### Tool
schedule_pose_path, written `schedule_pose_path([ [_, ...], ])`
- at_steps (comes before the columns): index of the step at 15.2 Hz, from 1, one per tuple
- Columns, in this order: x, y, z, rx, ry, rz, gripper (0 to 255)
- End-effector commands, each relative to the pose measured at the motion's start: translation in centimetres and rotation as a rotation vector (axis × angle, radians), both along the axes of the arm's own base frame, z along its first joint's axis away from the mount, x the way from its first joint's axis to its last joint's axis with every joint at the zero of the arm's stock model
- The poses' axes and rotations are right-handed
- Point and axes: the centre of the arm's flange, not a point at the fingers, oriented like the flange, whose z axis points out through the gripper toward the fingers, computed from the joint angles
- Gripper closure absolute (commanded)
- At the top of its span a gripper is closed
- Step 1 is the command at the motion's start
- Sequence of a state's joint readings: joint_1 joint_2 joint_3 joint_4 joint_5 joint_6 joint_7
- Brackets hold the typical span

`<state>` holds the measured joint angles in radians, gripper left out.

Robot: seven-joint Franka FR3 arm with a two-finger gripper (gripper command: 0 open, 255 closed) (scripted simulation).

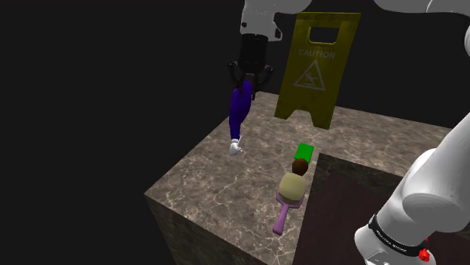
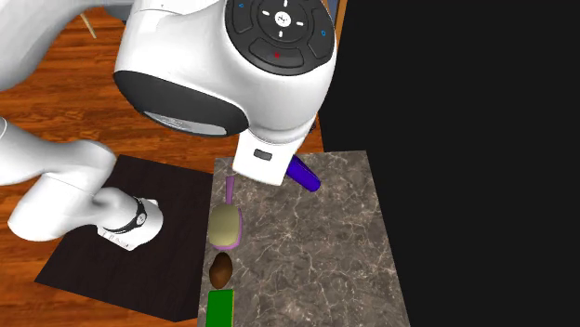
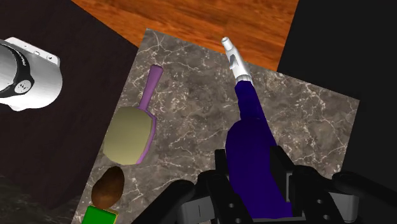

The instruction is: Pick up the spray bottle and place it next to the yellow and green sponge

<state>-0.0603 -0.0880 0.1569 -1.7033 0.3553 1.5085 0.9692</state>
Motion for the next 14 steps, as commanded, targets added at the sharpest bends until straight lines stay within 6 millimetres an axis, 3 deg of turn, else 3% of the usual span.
schedule_pose_path([
  [1, -0.3, -2.6, 0.2, 0.001, 0.000, 0.002, 255],
  [14, -2.2, -19.7, 0.3, 0.001, 0.000, 0.002, 255],
])
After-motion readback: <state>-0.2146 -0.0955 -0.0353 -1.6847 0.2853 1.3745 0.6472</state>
